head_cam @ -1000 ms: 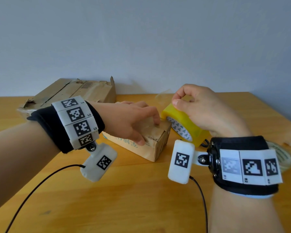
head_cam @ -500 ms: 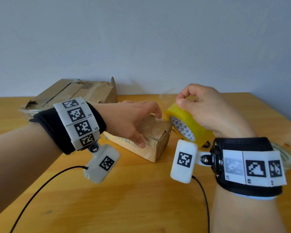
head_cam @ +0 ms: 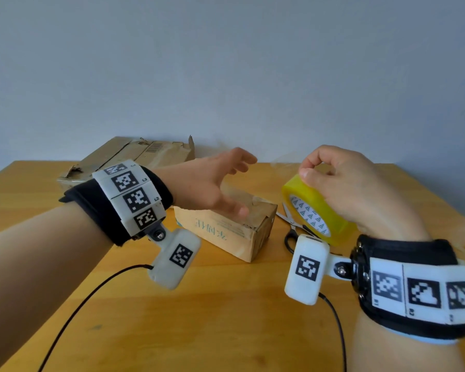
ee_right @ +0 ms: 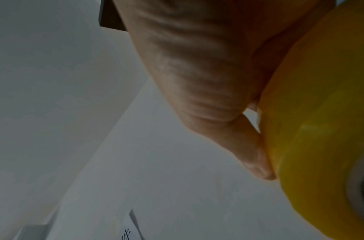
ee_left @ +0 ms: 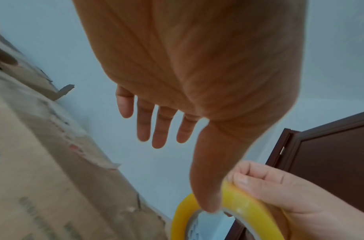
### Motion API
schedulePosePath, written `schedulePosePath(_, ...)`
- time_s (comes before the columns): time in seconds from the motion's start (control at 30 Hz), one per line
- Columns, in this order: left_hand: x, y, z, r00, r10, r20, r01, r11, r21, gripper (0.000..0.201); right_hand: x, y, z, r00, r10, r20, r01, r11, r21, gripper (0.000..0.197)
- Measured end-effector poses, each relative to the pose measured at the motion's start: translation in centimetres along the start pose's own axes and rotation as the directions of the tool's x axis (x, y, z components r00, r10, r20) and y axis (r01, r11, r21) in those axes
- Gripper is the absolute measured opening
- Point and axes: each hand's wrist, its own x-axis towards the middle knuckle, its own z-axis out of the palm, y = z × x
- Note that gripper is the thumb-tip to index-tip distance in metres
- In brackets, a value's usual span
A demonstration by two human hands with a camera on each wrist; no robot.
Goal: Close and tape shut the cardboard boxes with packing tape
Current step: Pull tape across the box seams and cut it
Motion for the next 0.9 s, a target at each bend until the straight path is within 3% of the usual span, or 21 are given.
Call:
schedulePosePath(0.1,-0.7,1.0,-0.5,0.999,0.017,-0.029,-0.014,0.996,0.091,0.072,-0.6,-0.9,-0.8,1.0,0.009,0.022,-0.009,1.0,-0.002,0.012)
schedulePosePath(0.23,-0.9,1.8,-0.3,0.994,-0.064,0.09,0.031,0.945,0.325,0.091,-1.7,-1.9,-1.7,0.999,0.008,0.047,-0.007,0.999,-0.033,0.012)
schedulePosePath(0.33,-0.4,1.1,0.7,0.974,-0.18,0.14,0.111,0.912,0.395,0.102,-2.6,-2.5,-1.9,0.997,0.007,0.074,-0.004,0.999,-0.04,0.014)
schedulePosePath(0.6,0.6,1.2,2.9,0.955,-0.295,-0.035,0.281,0.858,0.43,0.117,-3.7,-3.6,-1.4,0.98,0.086,0.178,-0.077,0.995,-0.057,0.017)
schedulePosePath(0.67,0.3,1.8,1.9,0.954,-0.299,0.016,0.273,0.892,0.36,0.114,-3.9,-4.0,-1.3,0.975,0.1,0.198,-0.088,0.994,-0.068,0.018)
schedulePosePath(0.73,-0.2,2.2,0.2,0.958,-0.245,0.147,0.239,0.969,0.055,0.102,-4.1,-4.1,-1.2,0.971,0.111,0.213,-0.095,0.992,-0.088,0.018)
schedulePosePath(0.8,-0.7,2.9,-1.0,0.965,-0.128,0.23,0.195,0.934,-0.299,0.092,-4.3,-4.3,-1.1,0.97,0.117,0.213,-0.097,0.99,-0.101,0.017)
schedulePosePath(0.83,-0.8,3.4,-1.4,0.972,-0.09,0.216,0.169,0.91,-0.379,0.086,-4.4,-4.5,-1.0,0.97,0.119,0.213,-0.1,0.99,-0.1,0.016)
schedulePosePath(0.9,-0.7,4.5,-1.6,0.985,-0.065,0.158,0.12,0.921,-0.372,0.068,-4.6,-4.7,-0.9,0.967,0.123,0.224,-0.108,0.991,-0.079,0.014)
